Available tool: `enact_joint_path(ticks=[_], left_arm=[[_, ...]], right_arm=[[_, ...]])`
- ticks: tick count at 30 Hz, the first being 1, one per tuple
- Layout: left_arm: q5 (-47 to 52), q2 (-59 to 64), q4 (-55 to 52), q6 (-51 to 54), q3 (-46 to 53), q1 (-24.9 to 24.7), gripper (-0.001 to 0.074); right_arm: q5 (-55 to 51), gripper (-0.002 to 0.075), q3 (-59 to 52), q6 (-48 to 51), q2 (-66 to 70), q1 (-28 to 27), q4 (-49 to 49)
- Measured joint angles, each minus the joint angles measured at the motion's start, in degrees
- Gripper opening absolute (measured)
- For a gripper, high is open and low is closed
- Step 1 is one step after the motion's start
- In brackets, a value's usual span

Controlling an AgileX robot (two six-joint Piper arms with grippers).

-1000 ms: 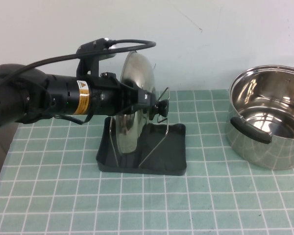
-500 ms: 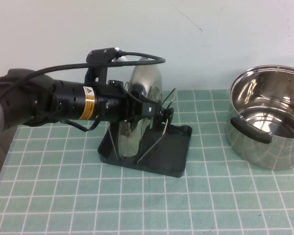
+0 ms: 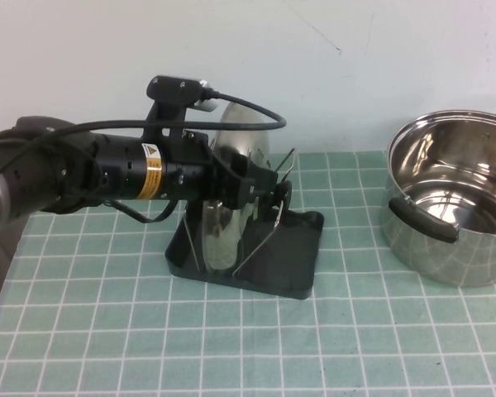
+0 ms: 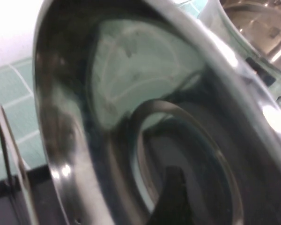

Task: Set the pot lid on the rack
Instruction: Place the pot lid on the pot rack

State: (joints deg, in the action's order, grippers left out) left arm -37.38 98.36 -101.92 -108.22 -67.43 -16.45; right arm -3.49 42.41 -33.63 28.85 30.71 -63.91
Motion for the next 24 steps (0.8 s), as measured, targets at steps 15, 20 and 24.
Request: enact_joint_path(ticks=[15,20,24], left_arm=[[9.21,-10.4,0.33,8.77,0.0,0.0,0.0538],[11.8,-18.18,0.33,10.62,0.0,0.0,0.034],[20.83,-24.23,0.59,17.28,0.0,0.0,0.008]], right_arm=[[0.98,-0.0001,0.0,-0.95,0.0,0.0,-0.03],[-0.72,-0.0001,0.0,-1.61,0.0,0.0,-1.26],[-13.52,-0.0001,1.58,-0.7,1.36,0.0,0.13]])
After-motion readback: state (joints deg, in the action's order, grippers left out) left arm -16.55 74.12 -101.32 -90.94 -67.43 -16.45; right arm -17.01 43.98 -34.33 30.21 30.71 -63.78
